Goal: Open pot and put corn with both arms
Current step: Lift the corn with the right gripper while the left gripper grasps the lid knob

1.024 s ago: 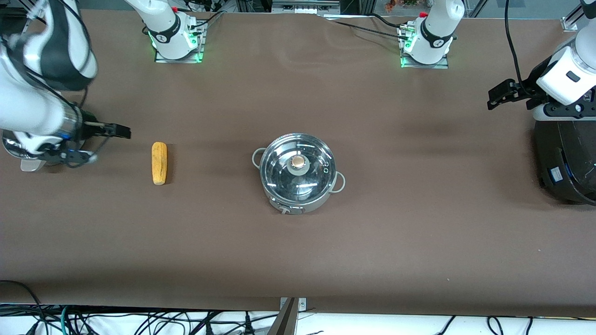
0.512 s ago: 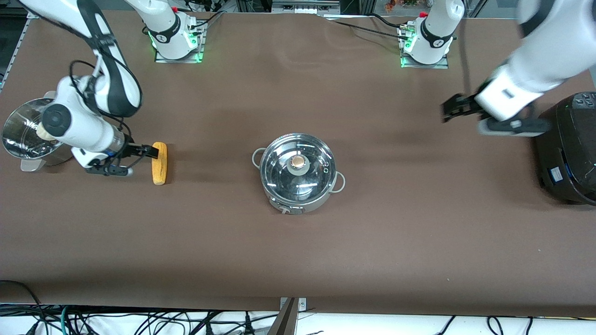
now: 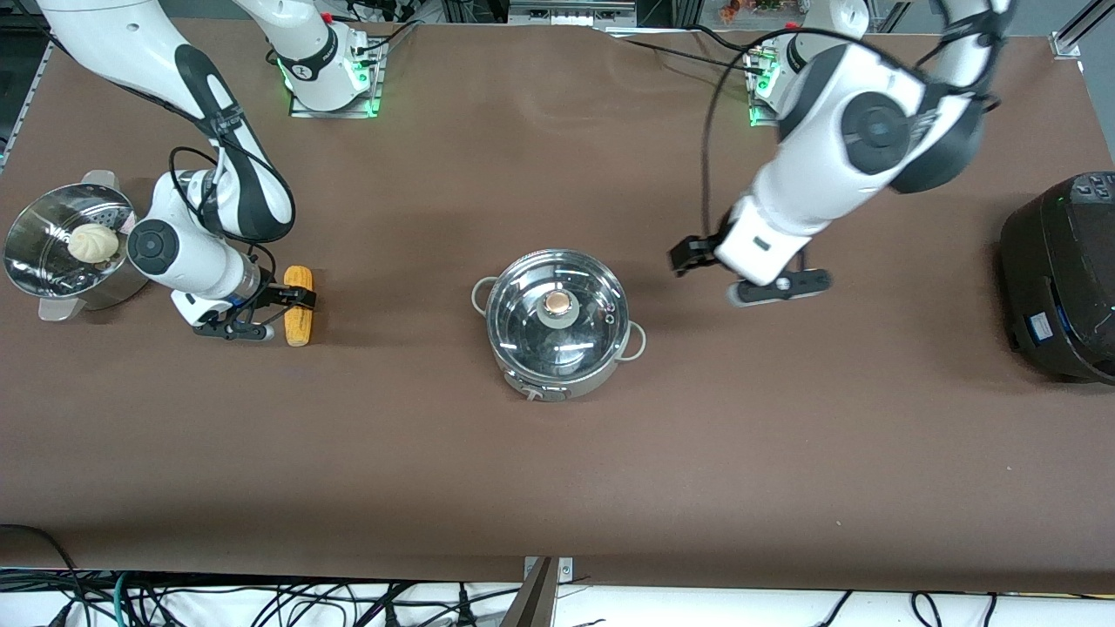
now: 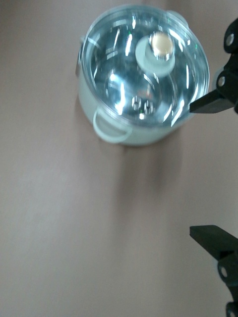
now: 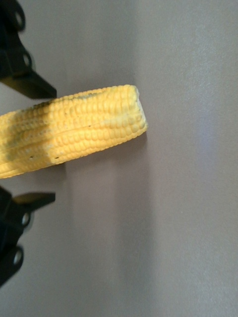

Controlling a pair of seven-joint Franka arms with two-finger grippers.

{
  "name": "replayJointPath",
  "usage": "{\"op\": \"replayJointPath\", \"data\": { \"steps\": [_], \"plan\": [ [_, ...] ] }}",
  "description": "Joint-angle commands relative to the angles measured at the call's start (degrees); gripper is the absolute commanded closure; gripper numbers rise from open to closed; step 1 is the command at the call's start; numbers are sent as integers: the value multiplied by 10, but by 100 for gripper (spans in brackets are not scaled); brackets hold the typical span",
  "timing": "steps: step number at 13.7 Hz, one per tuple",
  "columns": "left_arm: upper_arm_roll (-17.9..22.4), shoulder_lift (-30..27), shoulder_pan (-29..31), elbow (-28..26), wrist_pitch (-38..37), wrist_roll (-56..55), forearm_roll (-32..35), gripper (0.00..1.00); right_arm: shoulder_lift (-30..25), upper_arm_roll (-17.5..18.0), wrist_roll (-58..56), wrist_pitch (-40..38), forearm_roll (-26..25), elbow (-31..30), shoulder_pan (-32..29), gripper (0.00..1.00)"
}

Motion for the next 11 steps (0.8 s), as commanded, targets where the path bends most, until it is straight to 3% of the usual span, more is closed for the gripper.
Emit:
{"op": "replayJointPath", "data": {
  "steps": [1,6,8,11],
  "plan": [
    [4,88,-48,116,-3,-76,-7,1,-2,6,7,9,-1,-5,-3,72],
    [51,162,-155,149,74,-171,-2,5,-9,7,-3,3,-1,2,-3,100],
    [73,194,-193,187,76,-214,17,6,-33,7,-5,-16,-1,22,-3,100],
    [77,229,-223,220,74,-250,74,6,-39,6,-6,-166,-1,128,-3,100]
  ]
}}
